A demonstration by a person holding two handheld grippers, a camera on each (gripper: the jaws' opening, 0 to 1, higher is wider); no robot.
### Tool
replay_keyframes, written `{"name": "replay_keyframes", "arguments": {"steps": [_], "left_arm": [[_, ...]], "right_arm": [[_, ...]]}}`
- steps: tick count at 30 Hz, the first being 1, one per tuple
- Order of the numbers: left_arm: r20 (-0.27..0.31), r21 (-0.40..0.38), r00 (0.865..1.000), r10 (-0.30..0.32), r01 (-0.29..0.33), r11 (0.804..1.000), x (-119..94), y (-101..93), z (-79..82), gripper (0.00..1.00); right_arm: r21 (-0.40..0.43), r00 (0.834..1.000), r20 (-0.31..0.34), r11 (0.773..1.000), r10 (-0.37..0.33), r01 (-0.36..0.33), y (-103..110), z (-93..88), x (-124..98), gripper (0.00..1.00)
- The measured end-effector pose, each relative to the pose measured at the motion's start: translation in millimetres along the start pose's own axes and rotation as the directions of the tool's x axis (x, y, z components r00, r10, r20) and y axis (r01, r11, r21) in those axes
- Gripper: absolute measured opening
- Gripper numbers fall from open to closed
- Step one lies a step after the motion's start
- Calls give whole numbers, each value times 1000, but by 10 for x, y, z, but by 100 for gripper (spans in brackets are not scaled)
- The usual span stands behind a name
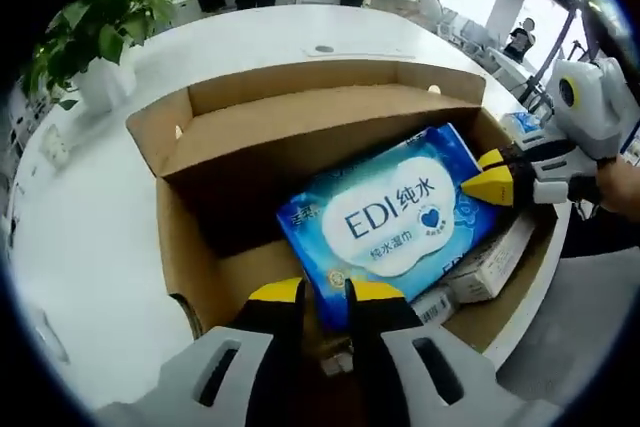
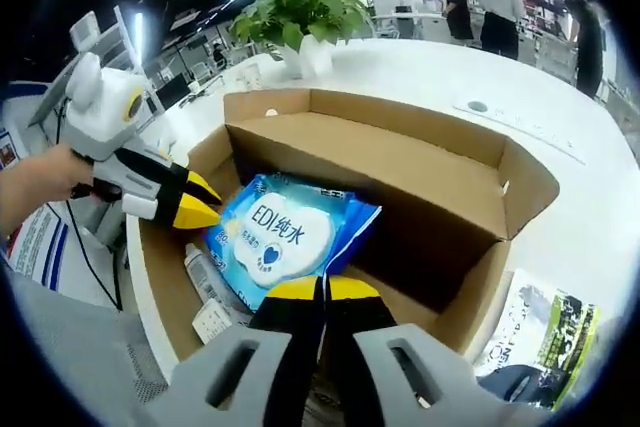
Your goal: Operate the shoe box by opening the lid, removing the specified soft item, and placing it in the target area until the item is outside and the box remains undamaged.
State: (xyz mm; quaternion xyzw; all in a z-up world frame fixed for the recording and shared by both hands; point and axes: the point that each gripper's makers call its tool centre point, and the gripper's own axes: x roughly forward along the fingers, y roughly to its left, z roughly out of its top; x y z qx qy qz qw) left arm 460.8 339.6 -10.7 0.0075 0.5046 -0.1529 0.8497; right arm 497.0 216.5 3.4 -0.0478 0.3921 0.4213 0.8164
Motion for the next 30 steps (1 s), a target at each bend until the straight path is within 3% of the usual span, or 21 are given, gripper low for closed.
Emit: {"name": "replay_keyframes", "arguments": {"steps": [7, 11, 14, 24, 30], "left_arm": [[-34, -29, 999, -19, 18, 999, 118, -22, -53, 11], [-34, -89, 999, -40, 37, 995, 164, -24, -66, 10], [-34, -73, 999, -42, 39, 997, 178, -47, -59, 7], [-4, -29, 1000, -24, 24, 999, 81, -45, -13, 1], [22, -47, 999, -34, 35, 998, -48, -67, 7, 1]], "right_arm": [[11, 1000, 0, 1000, 4, -4, 1, -1, -4, 0], [26, 1000, 1, 1000, 6, -6, 2, 3, -6, 0], [50, 1000, 7, 999, 6, -6, 3, 6, -9, 0], [63, 998, 54, 998, 23, -27, 54, 103, -85, 0], [69, 996, 81, 997, 31, -37, 86, 183, -178, 0]]}}
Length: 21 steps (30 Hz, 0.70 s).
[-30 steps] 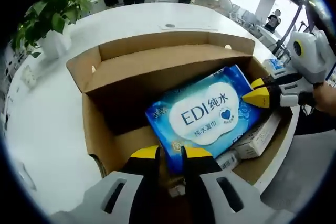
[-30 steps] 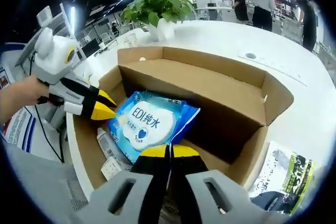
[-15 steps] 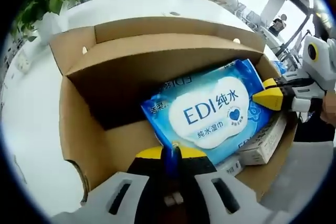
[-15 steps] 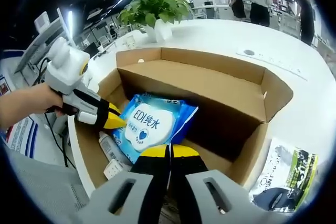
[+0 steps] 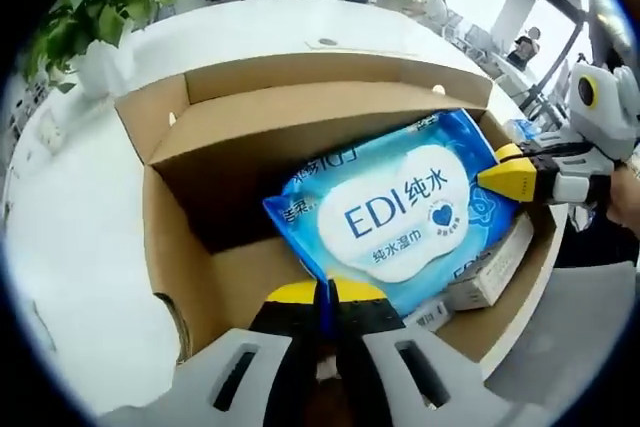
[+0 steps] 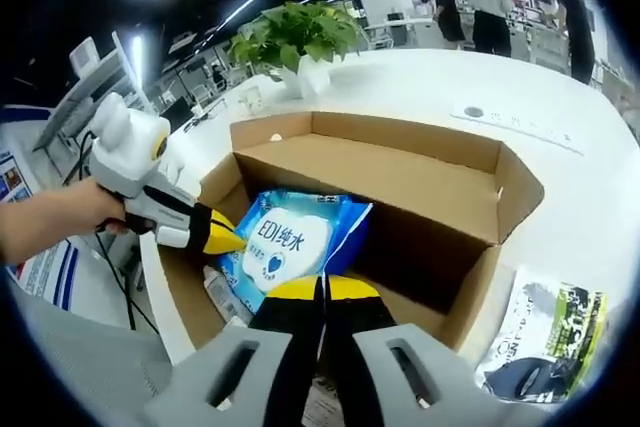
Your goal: Operate the shoe box by opening the lid, removing the specified soft item, and placing it in the target area until the item is outside and the box remains undamaged.
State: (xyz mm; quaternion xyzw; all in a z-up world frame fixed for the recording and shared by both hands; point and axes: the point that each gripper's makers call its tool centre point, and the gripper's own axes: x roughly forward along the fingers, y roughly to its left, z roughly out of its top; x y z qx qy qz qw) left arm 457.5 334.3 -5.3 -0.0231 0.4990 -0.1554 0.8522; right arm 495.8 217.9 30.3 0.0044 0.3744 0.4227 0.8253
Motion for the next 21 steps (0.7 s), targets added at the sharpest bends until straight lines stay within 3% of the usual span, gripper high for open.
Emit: {"name": "replay_keyframes", "arguments": {"steps": [21], "left_arm": [[100, -5, 995, -20, 20, 1000, -423, -219, 189, 0]], "right_arm": [[10, 998, 65, 1000, 3, -4, 92, 182, -413, 0]]}}
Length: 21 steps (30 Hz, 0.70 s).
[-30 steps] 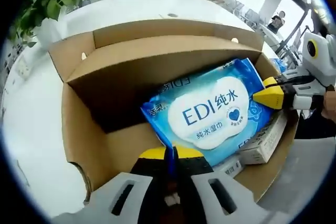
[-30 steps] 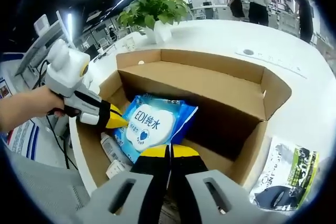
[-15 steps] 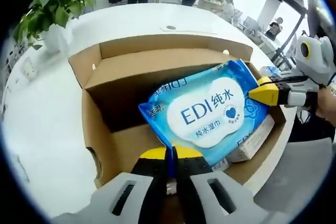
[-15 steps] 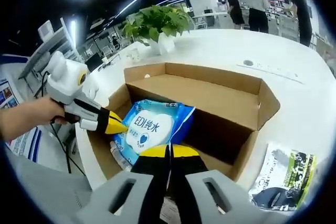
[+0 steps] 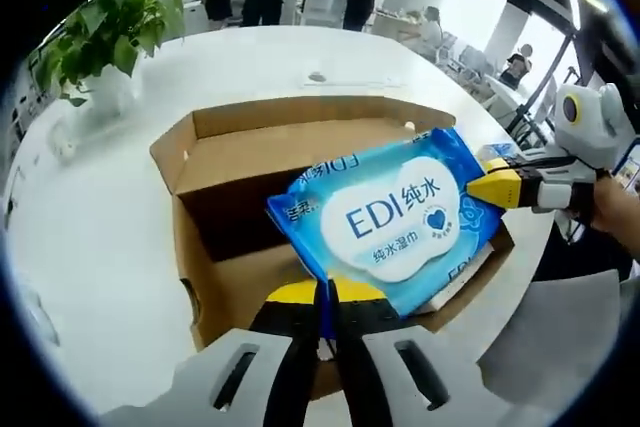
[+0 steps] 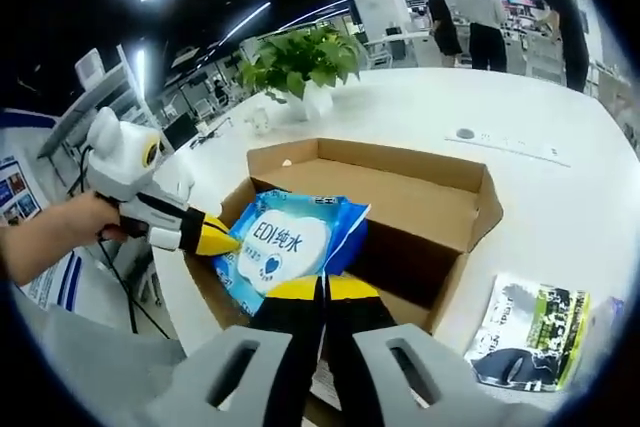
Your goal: Operate the shoe box by opening the lid, removing the specified soft item, and placing it in the target area until the item is outside and the box remains undamaged.
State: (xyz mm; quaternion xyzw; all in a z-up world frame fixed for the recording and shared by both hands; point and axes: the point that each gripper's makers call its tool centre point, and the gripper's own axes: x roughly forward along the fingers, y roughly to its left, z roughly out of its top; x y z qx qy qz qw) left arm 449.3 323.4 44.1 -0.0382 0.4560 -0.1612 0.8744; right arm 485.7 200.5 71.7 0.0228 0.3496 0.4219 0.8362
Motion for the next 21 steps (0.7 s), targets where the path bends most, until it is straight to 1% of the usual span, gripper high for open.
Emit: {"name": "replay_keyframes", "arguments": {"steps": [7, 13, 21], "left_arm": [[9, 25, 1000, -6, 6, 1000, -117, -142, 80, 0], [18, 37, 1000, -13, 12, 999, -167, -218, 117, 0], [24, 56, 999, -28, 27, 998, -240, -403, 196, 0]], "right_arm": [[22, 1000, 1, 1000, -3, 3, -9, 12, -129, 0], [45, 1000, 15, 999, -2, 1, -19, 37, -240, 0], [55, 1000, 25, 998, -6, 5, -71, 55, -428, 0]]}}
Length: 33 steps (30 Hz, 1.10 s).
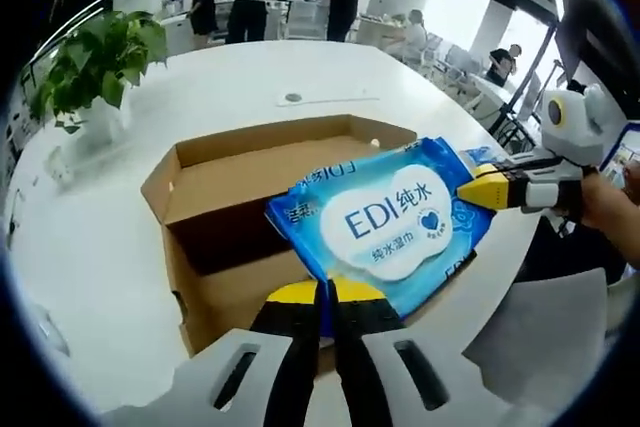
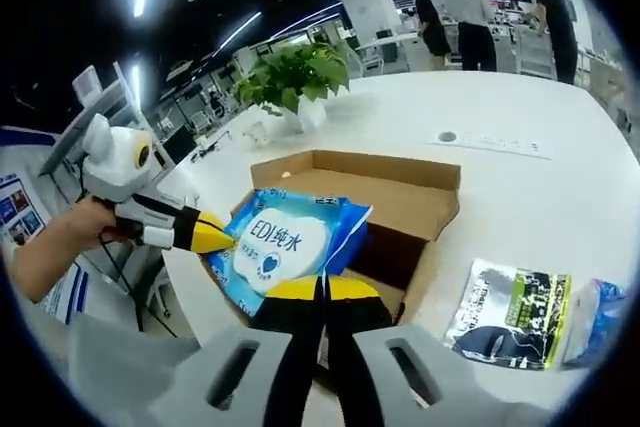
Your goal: Operate the shoe box by opening the lid, removing the specified soft item, and placing it in the target area until the item is outside and the box remains undamaged.
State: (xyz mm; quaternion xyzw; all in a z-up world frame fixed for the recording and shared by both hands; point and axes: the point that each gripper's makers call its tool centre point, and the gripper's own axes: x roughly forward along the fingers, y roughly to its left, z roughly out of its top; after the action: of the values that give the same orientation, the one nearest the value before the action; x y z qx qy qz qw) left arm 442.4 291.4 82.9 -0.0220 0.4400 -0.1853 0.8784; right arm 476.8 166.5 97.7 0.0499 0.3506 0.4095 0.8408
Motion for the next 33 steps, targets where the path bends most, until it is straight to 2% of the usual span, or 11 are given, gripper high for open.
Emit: {"name": "replay_keyframes", "arguments": {"steps": [18, 33], "left_arm": [[14, 35, 998, -57, 57, 998, 86, -518, 240, 0], [26, 44, 995, -95, 94, 995, 215, -879, 378, 0]], "right_arm": [[33, 999, 14, 998, -48, 47, -335, 6, -492, 0], [52, 996, 23, 995, -84, 83, -623, 3, -783, 0]]}}
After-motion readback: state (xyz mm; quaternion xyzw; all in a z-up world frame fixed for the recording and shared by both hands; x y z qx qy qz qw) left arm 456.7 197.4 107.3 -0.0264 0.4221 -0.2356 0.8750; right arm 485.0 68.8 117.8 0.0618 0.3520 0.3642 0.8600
